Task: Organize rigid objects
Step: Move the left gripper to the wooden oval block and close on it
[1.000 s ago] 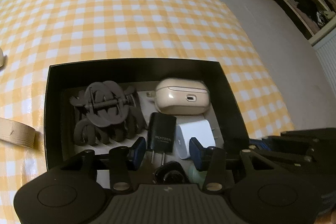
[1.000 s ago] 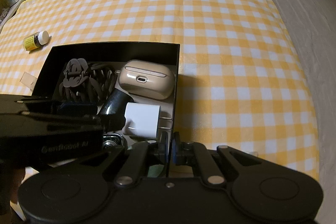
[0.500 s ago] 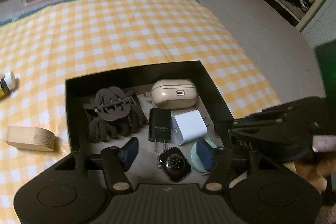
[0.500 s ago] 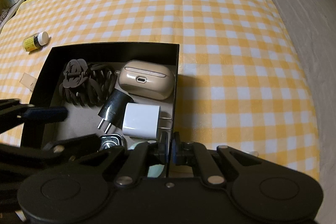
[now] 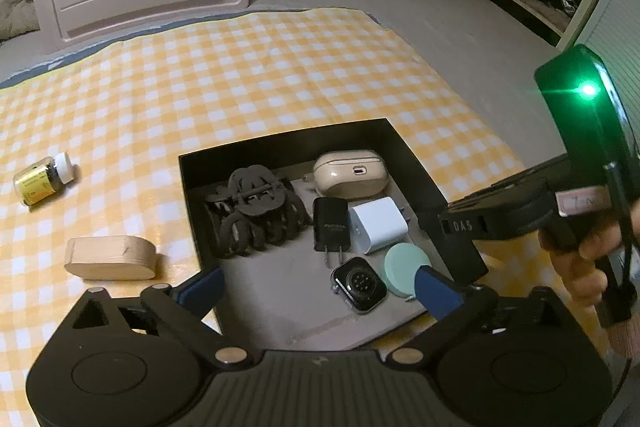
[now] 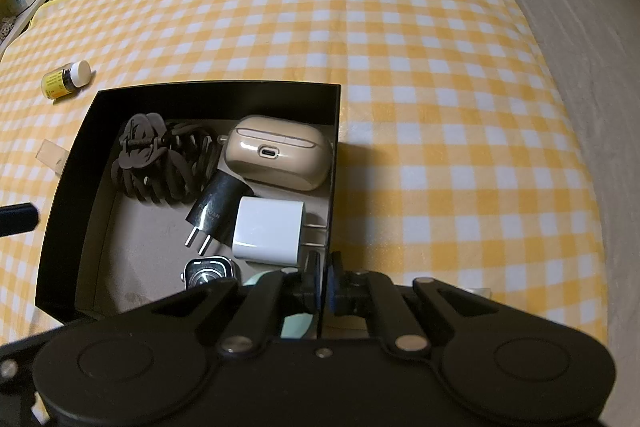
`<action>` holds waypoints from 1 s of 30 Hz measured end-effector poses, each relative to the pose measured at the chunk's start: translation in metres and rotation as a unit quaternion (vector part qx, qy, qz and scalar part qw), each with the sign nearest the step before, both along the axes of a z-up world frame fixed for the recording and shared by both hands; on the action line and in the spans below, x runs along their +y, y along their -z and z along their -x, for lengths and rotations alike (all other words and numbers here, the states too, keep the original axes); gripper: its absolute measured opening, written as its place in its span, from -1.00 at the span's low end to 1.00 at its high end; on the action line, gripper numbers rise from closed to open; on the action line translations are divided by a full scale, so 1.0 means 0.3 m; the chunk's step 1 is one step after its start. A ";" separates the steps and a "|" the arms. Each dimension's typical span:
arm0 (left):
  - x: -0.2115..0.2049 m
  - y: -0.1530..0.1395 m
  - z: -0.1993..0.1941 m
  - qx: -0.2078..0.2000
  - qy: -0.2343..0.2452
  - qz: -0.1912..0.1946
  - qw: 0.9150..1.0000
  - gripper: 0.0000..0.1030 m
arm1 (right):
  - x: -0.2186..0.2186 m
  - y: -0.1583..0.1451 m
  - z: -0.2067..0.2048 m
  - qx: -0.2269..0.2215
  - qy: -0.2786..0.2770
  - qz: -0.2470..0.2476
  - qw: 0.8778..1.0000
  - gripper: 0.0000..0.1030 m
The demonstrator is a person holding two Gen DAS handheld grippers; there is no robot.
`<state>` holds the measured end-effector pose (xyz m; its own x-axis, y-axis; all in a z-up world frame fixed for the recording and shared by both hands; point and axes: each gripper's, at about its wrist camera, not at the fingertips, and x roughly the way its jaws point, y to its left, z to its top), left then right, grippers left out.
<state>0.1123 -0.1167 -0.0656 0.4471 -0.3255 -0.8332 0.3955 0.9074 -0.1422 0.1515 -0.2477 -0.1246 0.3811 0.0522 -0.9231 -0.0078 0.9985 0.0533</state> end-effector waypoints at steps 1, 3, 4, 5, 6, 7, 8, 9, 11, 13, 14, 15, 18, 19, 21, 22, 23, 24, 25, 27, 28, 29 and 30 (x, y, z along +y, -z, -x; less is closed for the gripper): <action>0.005 -0.004 0.005 -0.002 0.001 -0.001 1.000 1.00 | 0.000 0.000 0.000 0.000 0.000 0.000 1.000 -0.92; 0.011 -0.012 0.016 -0.006 0.003 -0.004 1.000 1.00 | 0.000 0.000 0.000 0.000 0.000 0.000 1.000 -0.92; 0.014 -0.014 0.019 -0.007 0.003 -0.005 1.000 1.00 | 0.000 0.001 0.000 0.000 0.000 0.000 1.000 -0.92; 0.020 -0.018 0.025 -0.009 0.002 -0.005 1.000 1.00 | -0.001 0.000 0.000 0.000 0.000 -0.001 1.000 -0.92; 0.024 -0.022 0.029 -0.010 0.001 -0.005 1.000 1.00 | 0.000 0.001 0.000 0.000 0.000 -0.001 1.000 -0.92; 0.027 -0.026 0.034 -0.012 0.000 -0.006 1.000 1.00 | 0.000 0.000 0.000 0.000 -0.001 -0.001 1.000 -0.92; 0.030 -0.030 0.038 -0.014 0.000 -0.006 1.000 1.00 | 0.000 0.000 -0.001 0.000 -0.001 -0.001 1.000 -0.92; 0.035 -0.033 0.042 -0.015 0.000 -0.005 1.000 1.00 | 0.001 0.001 -0.001 0.000 -0.001 0.000 1.000 -0.92; 0.049 -0.040 0.047 -0.017 -0.005 -0.003 1.000 1.00 | 0.004 0.001 -0.002 -0.001 -0.001 -0.001 1.000 -0.92; 0.067 -0.045 0.048 -0.021 -0.014 -0.002 1.000 1.00 | 0.006 0.002 -0.003 -0.001 -0.001 0.000 1.000 -0.92; 0.077 -0.048 0.049 -0.023 -0.018 -0.002 1.000 1.00 | 0.008 0.002 -0.003 -0.001 -0.001 0.000 1.000 -0.92; 0.087 -0.051 0.048 -0.025 -0.023 -0.002 0.999 1.00 | 0.005 0.002 -0.003 0.000 -0.001 0.000 1.000 -0.92; 0.133 -0.064 0.036 -0.032 -0.039 0.003 0.999 1.00 | 0.004 0.002 -0.003 0.000 -0.001 0.000 1.000 -0.92; 0.148 -0.069 0.031 -0.035 -0.044 0.005 0.998 1.00 | 0.005 0.003 -0.003 0.000 -0.001 0.000 1.000 -0.92; 0.190 -0.081 0.019 -0.045 -0.057 0.007 0.997 1.00 | 0.004 0.003 -0.003 0.000 -0.001 -0.001 1.000 -0.92; 0.211 -0.087 0.013 -0.051 -0.066 0.006 0.996 1.00 | 0.008 0.004 -0.003 0.000 -0.001 -0.001 1.000 -0.92; 0.230 -0.092 0.006 -0.055 -0.072 0.005 0.996 1.00 | 0.006 0.004 -0.003 -0.001 -0.001 -0.001 1.000 -0.92; 0.253 -0.097 -0.003 -0.060 -0.080 0.004 0.995 1.00 | 0.004 0.003 -0.003 -0.001 -0.001 -0.001 1.000 -0.92; 0.274 -0.102 -0.011 -0.064 -0.087 0.004 0.994 1.00 | 0.004 0.003 -0.003 -0.001 -0.001 0.000 1.000 -0.92; 0.318 -0.106 -0.031 -0.072 -0.105 0.003 0.992 1.00 | 0.006 0.003 -0.005 0.000 -0.001 0.000 1.000 -0.92; 0.341 -0.106 -0.042 -0.075 -0.115 0.004 0.991 1.00 | 0.006 0.003 -0.005 0.000 -0.001 -0.001 1.000 -0.92; 0.361 -0.103 -0.054 -0.076 -0.123 0.004 0.989 1.00 | 0.007 0.003 -0.006 0.000 -0.001 0.000 1.000 -0.92; 0.377 -0.099 -0.066 -0.077 -0.132 0.000 0.988 1.00 | 0.007 0.003 -0.006 0.000 -0.001 0.000 1.000 -0.92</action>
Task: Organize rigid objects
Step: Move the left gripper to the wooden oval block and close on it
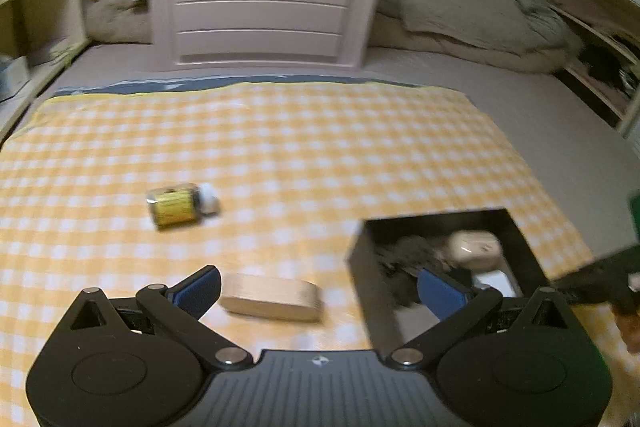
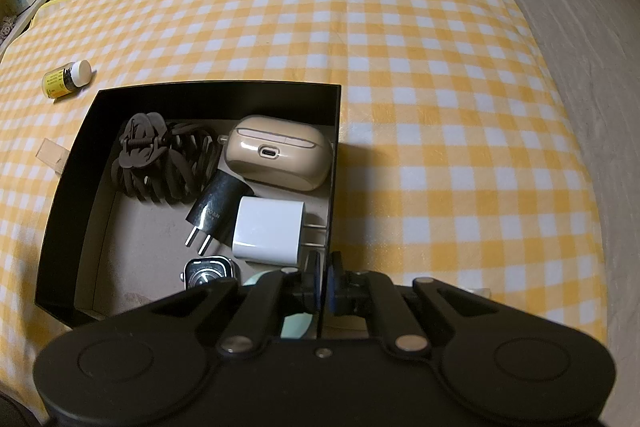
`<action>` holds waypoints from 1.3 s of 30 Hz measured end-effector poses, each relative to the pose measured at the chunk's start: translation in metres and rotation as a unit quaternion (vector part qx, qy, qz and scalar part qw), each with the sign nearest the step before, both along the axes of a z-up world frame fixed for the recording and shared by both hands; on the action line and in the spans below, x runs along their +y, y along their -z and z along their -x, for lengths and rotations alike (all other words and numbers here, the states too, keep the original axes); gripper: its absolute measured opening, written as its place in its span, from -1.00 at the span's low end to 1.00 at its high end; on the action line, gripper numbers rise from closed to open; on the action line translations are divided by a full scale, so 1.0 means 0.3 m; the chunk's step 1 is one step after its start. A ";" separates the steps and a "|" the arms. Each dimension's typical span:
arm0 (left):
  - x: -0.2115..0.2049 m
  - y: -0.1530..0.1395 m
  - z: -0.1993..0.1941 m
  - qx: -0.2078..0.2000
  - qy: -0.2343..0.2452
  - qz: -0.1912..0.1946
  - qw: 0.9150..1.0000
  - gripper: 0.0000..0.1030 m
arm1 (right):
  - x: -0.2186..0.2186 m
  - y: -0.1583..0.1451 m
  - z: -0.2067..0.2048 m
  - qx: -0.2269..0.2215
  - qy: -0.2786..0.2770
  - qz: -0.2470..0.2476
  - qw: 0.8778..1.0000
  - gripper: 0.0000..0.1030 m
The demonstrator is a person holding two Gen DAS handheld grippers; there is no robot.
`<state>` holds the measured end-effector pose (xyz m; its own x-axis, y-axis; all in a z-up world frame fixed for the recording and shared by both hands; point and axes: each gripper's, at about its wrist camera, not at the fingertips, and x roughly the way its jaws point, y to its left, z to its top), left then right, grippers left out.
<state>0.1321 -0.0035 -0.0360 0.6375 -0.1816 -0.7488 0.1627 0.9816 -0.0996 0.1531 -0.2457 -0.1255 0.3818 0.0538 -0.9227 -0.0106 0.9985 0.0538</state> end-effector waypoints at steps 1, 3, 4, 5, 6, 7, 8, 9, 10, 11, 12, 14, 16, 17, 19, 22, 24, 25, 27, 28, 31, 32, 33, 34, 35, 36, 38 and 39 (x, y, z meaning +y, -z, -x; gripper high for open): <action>0.015 0.007 -0.014 -0.001 -0.010 -0.006 1.000 1.00 | 0.000 0.000 0.000 0.000 0.000 0.000 1.000 -0.92; 0.040 0.024 -0.040 -0.004 -0.021 -0.015 1.000 1.00 | 0.003 0.002 -0.001 0.000 0.000 0.001 1.000 -0.92; 0.050 0.036 -0.056 -0.004 -0.025 -0.018 1.000 1.00 | -0.001 0.000 0.000 0.000 0.000 0.000 1.000 -0.92; 0.058 0.046 -0.067 -0.003 -0.030 -0.020 0.999 1.00 | -0.001 0.000 0.000 0.000 0.000 0.000 1.000 -0.92; 0.065 0.060 -0.084 0.000 -0.037 -0.022 0.999 1.00 | 0.000 0.001 -0.001 0.000 0.000 0.000 1.000 -0.92; 0.068 0.072 -0.099 0.003 -0.042 -0.025 0.999 1.00 | 0.000 0.001 -0.001 0.000 0.000 0.000 1.000 -0.92; 0.070 0.088 -0.119 0.007 -0.047 -0.028 0.998 1.00 | -0.001 0.001 -0.001 0.000 0.000 0.000 1.000 -0.92; 0.071 0.103 -0.134 0.009 -0.050 -0.033 0.998 1.00 | 0.000 0.001 -0.001 0.000 0.000 0.000 1.000 -0.92; 0.072 0.118 -0.147 0.010 -0.054 -0.040 0.998 1.00 | -0.001 0.001 -0.001 0.000 -0.001 0.000 1.000 -0.92; 0.069 0.135 -0.164 0.012 -0.057 -0.049 0.997 1.00 | -0.001 0.001 -0.001 0.000 0.000 -0.001 1.000 -0.92; 0.066 0.152 -0.180 0.015 -0.059 -0.057 0.997 1.00 | 0.003 0.003 -0.002 0.000 0.000 -0.002 1.000 -0.92; 0.059 0.186 -0.209 0.022 -0.059 -0.068 0.996 1.00 | 0.000 0.002 -0.001 0.000 0.000 -0.001 1.000 -0.92; 0.048 0.211 -0.231 0.031 -0.058 -0.079 0.995 1.00 | 0.001 0.002 -0.002 0.000 -0.001 -0.001 1.000 -0.92; 0.043 0.224 -0.239 0.034 -0.057 -0.084 0.994 1.00 | 0.004 0.003 -0.002 0.000 -0.001 -0.003 1.000 -0.92; 0.031 0.244 -0.251 0.042 -0.052 -0.095 0.993 1.00 | 0.003 0.001 -0.003 0.000 -0.001 -0.002 1.000 -0.92; 0.029 0.268 -0.251 0.055 -0.045 -0.110 0.991 1.00 | 0.003 0.001 -0.004 0.000 -0.001 -0.002 1.000 -0.91; 0.043 0.274 -0.245 0.062 -0.037 -0.108 0.992 1.00 | 0.003 0.001 -0.004 0.000 -0.001 -0.002 1.000 -0.91; 0.050 0.273 -0.238 0.067 -0.033 -0.107 0.991 1.00 | 0.002 0.001 -0.004 0.000 -0.001 -0.001 1.000 -0.91; 0.063 0.271 -0.224 0.079 -0.028 -0.109 0.991 1.00 | 0.005 0.001 -0.006 0.000 -0.001 -0.001 1.000 -0.91; 0.071 0.272 -0.212 0.085 -0.024 -0.110 0.990 1.00 | 0.006 0.002 -0.006 0.000 0.000 -0.001 1.000 -0.91; 0.099 0.268 -0.177 0.097 -0.013 -0.107 0.989 1.00 | 0.005 0.002 -0.007 0.000 -0.001 0.000 1.000 -0.91; 0.109 0.262 -0.167 0.097 -0.014 -0.103 0.990 1.00 | 0.011 0.001 -0.007 0.000 -0.001 0.001 1.000 -0.91; 0.118 0.256 -0.159 0.098 -0.014 -0.096 0.990 1.00 | 0.011 0.002 -0.008 0.000 -0.001 0.001 1.000 -0.91; 0.124 0.250 -0.155 0.098 -0.015 -0.088 0.991 1.00 | 0.011 0.002 -0.008 0.000 -0.001 0.001 1.000 -0.91; 0.127 0.243 -0.151 0.099 -0.015 -0.077 0.992 1.00 | 0.010 0.002 -0.007 0.000 -0.001 0.001 1.000 -0.91; 0.128 0.238 -0.149 0.102 -0.013 -0.065 0.993 1.00 | 0.016 0.003 -0.008 0.001 -0.001 0.002 1.000 -0.92; 0.118 0.236 -0.150 0.114 -0.008 -0.044 0.993 1.00 | 0.013 0.006 -0.007 0.001 -0.001 0.001 1.000 -0.92; 0.109 0.238 -0.151 0.120 -0.007 -0.037 0.992 1.00 | 0.014 0.006 -0.008 0.001 -0.001 0.001 1.000 -0.92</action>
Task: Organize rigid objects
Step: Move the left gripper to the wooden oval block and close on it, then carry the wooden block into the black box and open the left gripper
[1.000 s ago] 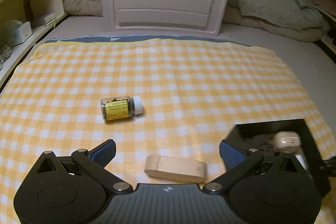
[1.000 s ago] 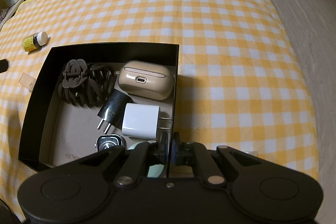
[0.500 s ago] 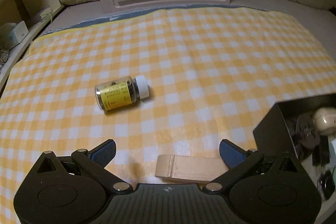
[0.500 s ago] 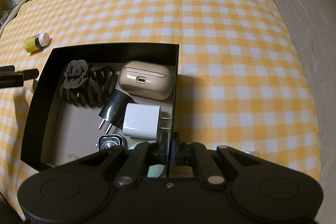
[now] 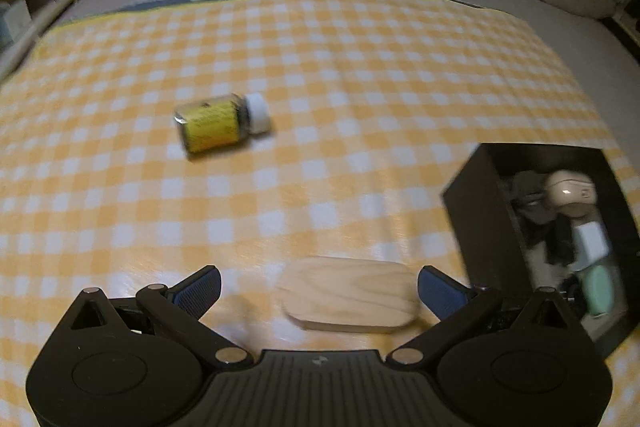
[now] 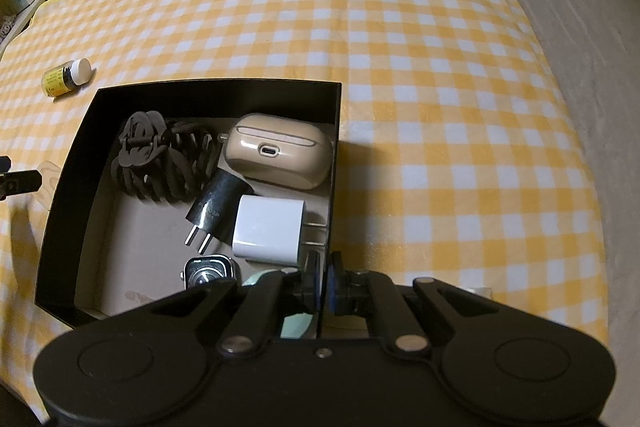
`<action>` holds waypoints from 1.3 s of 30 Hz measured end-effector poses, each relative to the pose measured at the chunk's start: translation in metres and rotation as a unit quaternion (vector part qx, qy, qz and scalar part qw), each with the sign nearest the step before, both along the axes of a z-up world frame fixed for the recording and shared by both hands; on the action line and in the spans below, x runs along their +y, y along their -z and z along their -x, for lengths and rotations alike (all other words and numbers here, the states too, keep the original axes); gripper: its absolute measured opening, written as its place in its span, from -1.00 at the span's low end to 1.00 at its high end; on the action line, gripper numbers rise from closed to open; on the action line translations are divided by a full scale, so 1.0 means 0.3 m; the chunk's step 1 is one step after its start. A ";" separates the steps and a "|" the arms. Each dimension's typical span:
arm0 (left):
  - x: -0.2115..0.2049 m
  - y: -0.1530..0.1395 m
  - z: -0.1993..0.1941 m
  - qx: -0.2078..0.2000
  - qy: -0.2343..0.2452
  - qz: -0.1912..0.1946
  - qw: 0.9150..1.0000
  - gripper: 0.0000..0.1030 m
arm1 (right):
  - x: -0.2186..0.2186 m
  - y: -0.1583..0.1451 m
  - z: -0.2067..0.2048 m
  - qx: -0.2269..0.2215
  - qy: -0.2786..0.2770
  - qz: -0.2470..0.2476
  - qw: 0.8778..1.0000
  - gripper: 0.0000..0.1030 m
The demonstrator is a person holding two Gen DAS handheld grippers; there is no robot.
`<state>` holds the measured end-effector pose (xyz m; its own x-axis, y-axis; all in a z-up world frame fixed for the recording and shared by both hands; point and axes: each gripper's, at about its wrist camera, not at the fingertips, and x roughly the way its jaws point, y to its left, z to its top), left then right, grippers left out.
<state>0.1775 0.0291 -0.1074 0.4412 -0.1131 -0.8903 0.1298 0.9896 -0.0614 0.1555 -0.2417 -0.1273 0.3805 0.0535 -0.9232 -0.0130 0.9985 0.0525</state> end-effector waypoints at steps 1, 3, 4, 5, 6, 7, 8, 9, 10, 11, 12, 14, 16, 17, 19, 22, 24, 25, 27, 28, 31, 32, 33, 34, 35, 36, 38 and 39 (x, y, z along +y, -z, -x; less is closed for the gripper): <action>-0.010 0.004 -0.002 0.005 0.001 0.003 1.000 1.00 | 0.000 0.000 0.000 0.000 0.000 -0.001 1.000 -0.92; -0.040 0.020 -0.007 0.014 0.012 0.000 1.000 1.00 | 0.000 0.000 -0.001 0.000 0.000 0.000 1.000 -0.92; -0.059 0.028 -0.010 0.015 0.022 -0.008 1.000 1.00 | 0.001 0.001 -0.001 0.000 0.000 0.000 1.000 -0.92; -0.075 0.041 -0.015 0.016 0.035 -0.017 0.999 1.00 | 0.003 0.006 0.001 0.001 0.000 -0.001 1.000 -0.92; -0.088 0.050 -0.015 0.016 0.045 -0.026 0.999 1.00 | 0.007 0.008 0.001 0.001 0.000 -0.001 1.000 -0.92; -0.102 0.058 -0.017 0.017 0.056 -0.036 0.998 1.00 | 0.005 0.013 0.003 0.001 0.000 -0.001 1.000 -0.92; -0.111 0.067 -0.019 0.020 0.064 -0.045 0.997 1.00 | 0.004 0.012 0.002 0.001 0.000 -0.001 1.000 -0.92; -0.117 0.076 -0.022 0.023 0.069 -0.053 0.996 0.99 | 0.008 0.014 0.003 0.001 0.000 -0.002 1.000 -0.91; -0.119 0.083 -0.026 0.025 0.070 -0.058 0.996 0.96 | 0.004 0.012 0.002 0.001 0.000 -0.002 1.000 -0.91; -0.119 0.091 -0.031 0.028 0.065 -0.064 0.995 0.92 | 0.004 0.012 0.001 0.001 0.000 -0.002 1.000 -0.91; -0.116 0.096 -0.035 0.032 0.059 -0.066 0.996 0.80 | 0.005 0.012 0.001 0.001 0.000 -0.002 1.000 -0.91; -0.106 0.098 -0.040 0.036 0.049 -0.058 0.996 0.80 | 0.007 0.013 0.000 0.001 0.000 -0.001 1.000 -0.91; -0.098 0.092 -0.039 0.037 0.044 -0.050 0.997 0.80 | 0.005 0.013 0.000 0.001 0.000 -0.001 1.000 -0.91; -0.093 0.089 -0.040 0.036 0.038 -0.047 0.998 0.80 | 0.003 0.012 -0.001 0.001 0.000 -0.001 1.000 -0.91; -0.090 0.068 -0.033 0.026 0.024 -0.040 0.999 0.79 | 0.003 0.019 0.004 0.001 0.000 0.000 1.000 -0.91; -0.090 -0.010 -0.009 -0.009 0.011 -0.011 1.000 0.79 | 0.008 0.022 0.005 0.001 0.000 0.000 1.000 -0.91; -0.099 -0.071 0.009 -0.029 0.007 0.024 0.999 0.79 | 0.002 0.018 0.003 0.001 0.000 -0.001 1.000 -0.91; -0.105 -0.096 0.017 -0.036 0.008 0.040 0.999 0.79 | 0.002 0.018 0.003 0.001 -0.001 -0.001 1.000 -0.91; -0.132 -0.143 0.043 -0.047 0.012 0.071 0.996 0.79 | 0.003 0.017 0.003 0.001 0.000 -0.001 1.000 -0.91; -0.151 -0.161 0.057 -0.050 0.017 0.086 0.995 0.79 | 0.008 0.019 0.005 0.001 0.000 -0.001 1.000 -0.91; -0.220 -0.183 0.089 -0.046 0.029 0.115 0.992 0.79 | 0.003 0.014 0.003 0.001 -0.001 -0.001 1.000 -0.91; -0.245 -0.184 0.102 -0.041 0.033 0.121 0.991 0.79 | 0.002 0.014 0.004 0.001 -0.001 -0.001 1.000 -0.91; -0.270 -0.177 0.111 -0.036 0.035 0.127 0.991 0.79 | 0.003 0.014 0.004 0.001 0.000 -0.001 1.000 -0.91; -0.289 -0.175 0.121 -0.031 0.036 0.132 0.990 0.79 | 0.003 0.013 0.004 0.001 0.000 -0.001 1.000 -0.91; -0.314 -0.169 0.133 -0.025 0.037 0.135 0.990 0.79 | 0.002 0.013 0.004 0.001 -0.001 -0.001 1.000 -0.91; -0.334 -0.163 0.142 -0.021 0.039 0.136 0.990 0.79 | 0.003 0.012 0.004 0.001 -0.001 -0.001 1.000 -0.91; -0.373 -0.149 0.154 -0.015 0.046 0.133 0.990 0.79 | 0.006 0.013 0.005 0.001 -0.001 -0.001 1.000 -0.91; -0.396 -0.136 0.155 -0.012 0.049 0.127 0.991 0.79 | 0.003 0.011 0.005 0.001 -0.001 -0.001 1.000 -0.91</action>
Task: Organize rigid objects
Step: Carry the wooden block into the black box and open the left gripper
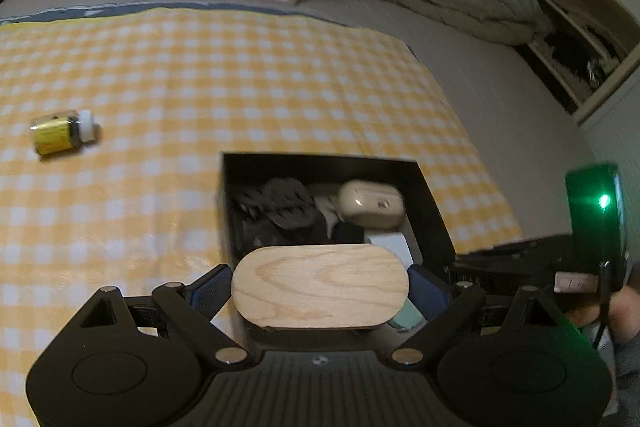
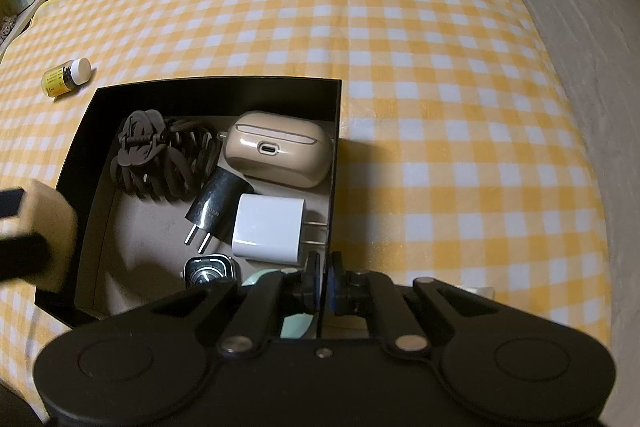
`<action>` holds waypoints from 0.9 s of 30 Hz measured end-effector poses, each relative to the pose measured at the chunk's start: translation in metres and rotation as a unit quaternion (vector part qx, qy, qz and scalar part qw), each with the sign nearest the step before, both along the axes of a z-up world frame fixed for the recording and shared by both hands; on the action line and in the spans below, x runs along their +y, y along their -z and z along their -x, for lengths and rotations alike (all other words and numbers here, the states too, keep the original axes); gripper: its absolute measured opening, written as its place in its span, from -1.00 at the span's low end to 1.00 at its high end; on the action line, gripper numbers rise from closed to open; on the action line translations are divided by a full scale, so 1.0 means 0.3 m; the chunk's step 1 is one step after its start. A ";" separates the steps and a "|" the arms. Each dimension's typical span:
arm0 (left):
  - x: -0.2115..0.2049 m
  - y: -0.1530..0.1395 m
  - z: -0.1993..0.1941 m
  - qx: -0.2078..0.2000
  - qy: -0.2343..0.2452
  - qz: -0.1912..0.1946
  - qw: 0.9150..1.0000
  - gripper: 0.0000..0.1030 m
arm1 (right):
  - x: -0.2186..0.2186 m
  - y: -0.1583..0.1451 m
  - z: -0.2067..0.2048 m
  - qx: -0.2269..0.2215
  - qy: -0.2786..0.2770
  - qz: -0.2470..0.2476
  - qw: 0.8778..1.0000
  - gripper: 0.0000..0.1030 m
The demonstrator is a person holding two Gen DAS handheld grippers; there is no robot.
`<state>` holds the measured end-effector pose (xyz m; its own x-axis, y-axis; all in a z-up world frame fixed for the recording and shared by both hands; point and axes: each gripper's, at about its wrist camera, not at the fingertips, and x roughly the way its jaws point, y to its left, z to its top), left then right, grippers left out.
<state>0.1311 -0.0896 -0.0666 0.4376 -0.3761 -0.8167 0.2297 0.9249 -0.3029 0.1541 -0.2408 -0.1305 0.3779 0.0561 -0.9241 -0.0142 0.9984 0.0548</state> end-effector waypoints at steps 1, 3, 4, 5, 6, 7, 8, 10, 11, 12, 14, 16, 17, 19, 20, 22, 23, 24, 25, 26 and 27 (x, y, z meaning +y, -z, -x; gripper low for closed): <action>-0.021 0.012 -0.002 0.000 0.002 -0.008 1.000 0.79 | 0.000 -0.001 0.000 0.000 0.000 0.000 1.000 -0.91; -0.048 0.037 -0.016 -0.002 0.002 -0.029 1.000 0.79 | 0.000 -0.002 0.000 0.000 -0.001 0.000 1.000 -0.91; -0.057 0.048 -0.017 -0.006 0.001 -0.040 0.999 0.80 | -0.001 -0.003 0.000 0.000 -0.001 -0.001 1.000 -0.91; -0.068 0.052 -0.017 -0.016 0.000 -0.055 0.998 0.80 | -0.002 0.010 -0.003 0.000 -0.001 -0.001 1.000 -0.91; -0.080 0.056 -0.020 -0.025 0.000 -0.069 0.997 0.80 | -0.002 0.009 -0.003 -0.001 -0.002 0.000 1.000 -0.91; -0.087 0.058 -0.023 -0.029 -0.003 -0.074 0.997 0.80 | -0.001 0.010 -0.003 0.000 -0.001 -0.001 1.000 -0.91; -0.092 0.060 -0.028 -0.032 -0.006 -0.079 0.996 0.80 | -0.001 0.009 -0.003 0.000 -0.001 -0.001 1.000 -0.91; -0.102 0.063 -0.033 -0.036 -0.006 -0.090 0.995 0.80 | -0.003 0.016 0.002 0.000 -0.001 -0.002 1.000 -0.91; -0.107 0.062 -0.033 -0.037 -0.007 -0.095 0.995 0.80 | -0.004 0.015 0.001 0.000 -0.001 -0.002 1.000 -0.91; -0.110 0.062 -0.033 -0.038 -0.009 -0.098 0.994 0.80 | 0.001 0.018 0.002 0.000 -0.002 -0.002 1.000 -0.91; -0.109 0.062 -0.035 -0.038 -0.016 -0.100 0.994 0.81 | -0.003 0.014 0.001 0.000 -0.001 -0.002 1.000 -0.91; -0.106 0.061 -0.036 -0.037 -0.021 -0.098 0.994 0.85 | -0.002 0.015 0.001 0.000 -0.001 -0.002 1.000 -0.91; -0.101 0.063 -0.039 -0.030 -0.024 -0.095 0.995 0.89 | -0.003 0.014 0.001 0.000 -0.002 -0.001 1.000 -0.91; -0.081 0.072 -0.048 -0.012 -0.030 -0.083 0.996 0.98 | -0.002 0.015 0.000 0.001 -0.001 -0.003 1.000 -0.90; -0.077 0.078 -0.050 -0.005 -0.033 -0.083 0.996 0.98 | -0.003 0.013 0.001 0.000 -0.001 0.000 1.000 -0.90; -0.075 0.083 -0.049 -0.003 -0.032 -0.086 0.996 0.98 | -0.002 0.014 0.000 0.000 -0.001 -0.002 1.000 -0.90; -0.075 0.085 -0.048 -0.003 -0.031 -0.088 0.996 0.98 | -0.002 0.014 -0.001 0.000 -0.002 -0.002 1.000 -0.90; -0.075 0.085 -0.048 -0.006 -0.028 -0.088 0.996 0.98 | 0.002 0.017 0.000 0.000 -0.001 -0.002 1.000 -0.90; -0.075 0.084 -0.046 -0.006 -0.028 -0.087 0.996 0.98 | -0.001 0.014 -0.001 0.000 -0.001 -0.001 1.000 -0.90; -0.073 0.084 -0.045 -0.005 -0.026 -0.086 0.996 0.98 | -0.002 0.013 -0.001 0.000 -0.002 -0.001 1.000 -0.90; -0.075 0.084 -0.045 -0.005 -0.026 -0.087 0.996 0.98 | -0.003 0.013 -0.001 0.000 -0.002 -0.001 1.000 -0.90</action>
